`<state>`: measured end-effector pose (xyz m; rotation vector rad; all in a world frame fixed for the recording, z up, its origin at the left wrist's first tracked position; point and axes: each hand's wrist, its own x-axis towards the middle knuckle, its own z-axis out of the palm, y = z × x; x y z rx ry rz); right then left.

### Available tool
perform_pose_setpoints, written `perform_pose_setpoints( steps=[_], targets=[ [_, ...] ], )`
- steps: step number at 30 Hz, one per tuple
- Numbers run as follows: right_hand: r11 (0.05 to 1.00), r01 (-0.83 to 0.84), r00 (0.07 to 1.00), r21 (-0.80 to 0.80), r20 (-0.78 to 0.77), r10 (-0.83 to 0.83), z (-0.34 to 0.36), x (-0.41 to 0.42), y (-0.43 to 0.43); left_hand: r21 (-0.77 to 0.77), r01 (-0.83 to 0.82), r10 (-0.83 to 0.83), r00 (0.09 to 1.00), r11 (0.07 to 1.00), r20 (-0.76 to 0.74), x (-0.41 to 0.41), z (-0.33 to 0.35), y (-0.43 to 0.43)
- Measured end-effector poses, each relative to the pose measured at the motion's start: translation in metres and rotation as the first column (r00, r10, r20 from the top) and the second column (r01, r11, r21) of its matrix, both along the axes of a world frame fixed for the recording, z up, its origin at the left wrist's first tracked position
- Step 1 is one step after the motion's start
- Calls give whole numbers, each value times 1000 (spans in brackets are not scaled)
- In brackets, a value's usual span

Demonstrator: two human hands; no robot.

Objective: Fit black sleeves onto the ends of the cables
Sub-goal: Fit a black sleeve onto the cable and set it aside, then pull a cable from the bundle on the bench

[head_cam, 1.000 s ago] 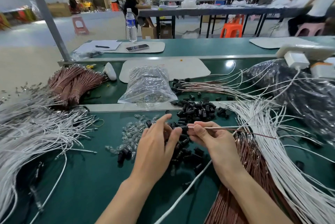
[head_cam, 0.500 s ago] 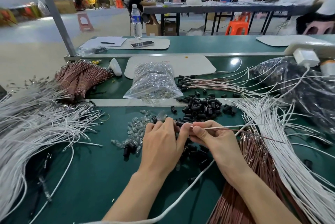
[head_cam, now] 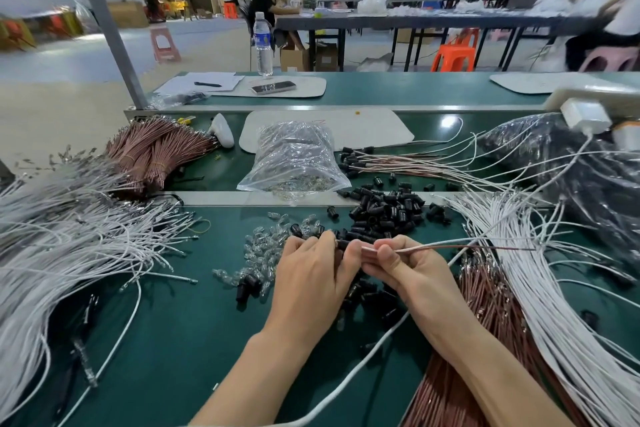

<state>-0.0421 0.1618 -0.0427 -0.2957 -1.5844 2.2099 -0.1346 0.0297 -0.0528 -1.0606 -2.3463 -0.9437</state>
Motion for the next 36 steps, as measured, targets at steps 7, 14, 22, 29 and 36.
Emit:
perform_pose_setpoints(
  steps=[7, 14, 22, 29, 36],
  targets=[
    [999, 50, 998, 13, -42, -49, 15, 5, 5, 200, -4, -42, 974, 980, 224, 2, 9, -11],
    [966, 259, 960, -12, -103, -259, 50, 25, 34, 570, -47, -273, 844, 820, 463, -2, 50, -26],
    [968, 250, 953, -6, -177, -247, 156, -10, 98, 577, 19, -360, 798, 817, 484, -50, 137, 54],
    [943, 224, 888, 248, 347, -302, 127, -14, 145, -20, 150, -94, 710, 988, 698, -81, 135, 74],
    [905, 358, 841, 228, 342, -419, 70, 3, 136, -509, 617, -155, 715, 600, 682, -21, 87, 74]
  ],
)
